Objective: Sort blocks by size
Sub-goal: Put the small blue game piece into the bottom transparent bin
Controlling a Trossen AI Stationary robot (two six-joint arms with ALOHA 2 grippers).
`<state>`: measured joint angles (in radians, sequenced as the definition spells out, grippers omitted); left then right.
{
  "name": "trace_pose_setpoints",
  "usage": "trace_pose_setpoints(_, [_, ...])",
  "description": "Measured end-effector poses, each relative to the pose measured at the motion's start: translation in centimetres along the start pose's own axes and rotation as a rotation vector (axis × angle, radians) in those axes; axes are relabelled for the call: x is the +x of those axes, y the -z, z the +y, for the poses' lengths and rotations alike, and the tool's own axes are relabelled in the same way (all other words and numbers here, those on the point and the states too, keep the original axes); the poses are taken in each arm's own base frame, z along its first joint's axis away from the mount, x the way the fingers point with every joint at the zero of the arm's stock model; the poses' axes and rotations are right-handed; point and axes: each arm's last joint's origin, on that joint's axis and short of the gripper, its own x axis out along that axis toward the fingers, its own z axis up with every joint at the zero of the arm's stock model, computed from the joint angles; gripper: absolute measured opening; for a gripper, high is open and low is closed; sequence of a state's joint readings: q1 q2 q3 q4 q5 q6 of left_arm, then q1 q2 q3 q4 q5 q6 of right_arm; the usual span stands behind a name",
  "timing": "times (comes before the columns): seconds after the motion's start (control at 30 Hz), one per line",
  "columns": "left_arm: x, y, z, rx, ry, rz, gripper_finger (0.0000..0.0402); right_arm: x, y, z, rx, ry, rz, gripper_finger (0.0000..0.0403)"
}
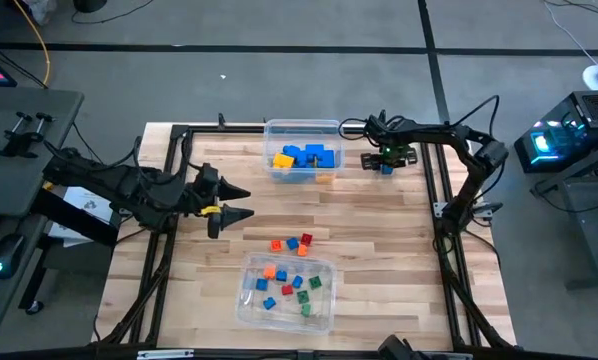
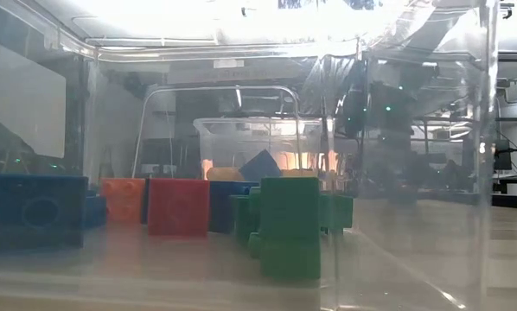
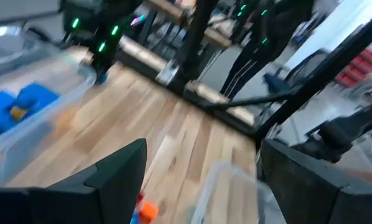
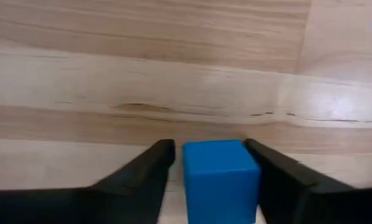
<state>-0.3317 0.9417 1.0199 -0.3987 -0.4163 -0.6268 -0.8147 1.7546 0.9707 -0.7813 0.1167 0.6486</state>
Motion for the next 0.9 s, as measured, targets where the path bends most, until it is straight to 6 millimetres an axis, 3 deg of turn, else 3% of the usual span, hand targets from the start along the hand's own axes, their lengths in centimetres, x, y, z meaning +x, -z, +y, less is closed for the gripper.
trace_pose_setpoints(0.1, [-0.1,-0.8,-0.5,0.034,0.049,-0.075,0.0298,-0.6,0.3,0.1,-0.032,-0.004,-0.019,0.0133])
trace_pose_setpoints(0.2, [-0.7,-1.7,-0.6,0.084,0.06,-0.162,0.0298,-2.3,1.2,-0.2,-0.091,0.008,-0.032,0.0129])
trace_pose_setpoints(0.33, [-1.5,-2.5,-0.2,0.114,0.02,-0.232,0.0298,-7.1,3.0,-0.9,-0.169,-0.055,-0.134,0.0129])
trace_pose_setpoints(0.43, [-1.6,-2.7,0.2,0.117,-0.007,-0.242,0.0298,-11.2,5.8,-1.0,-0.226,-0.24,-0.217,0.0129])
trace_pose_setpoints(0.67, [-0.7,-2.3,0.9,0.144,-0.073,-0.193,0.0298,-18.3,16.5,2.6,-0.412,-0.836,-0.273,0.0129])
trace_pose_setpoints(0.8, [-0.2,-2.2,1.0,0.158,-0.07,-0.166,0.0298,-19.9,23.1,5.8,-0.478,-1.057,-0.293,0.0129])
trace_pose_setpoints(0.9, [0.3,-2.1,1.1,0.161,-0.055,-0.144,0.0298,-19.5,27.4,8.5,-0.535,-1.172,-0.288,0.0129])
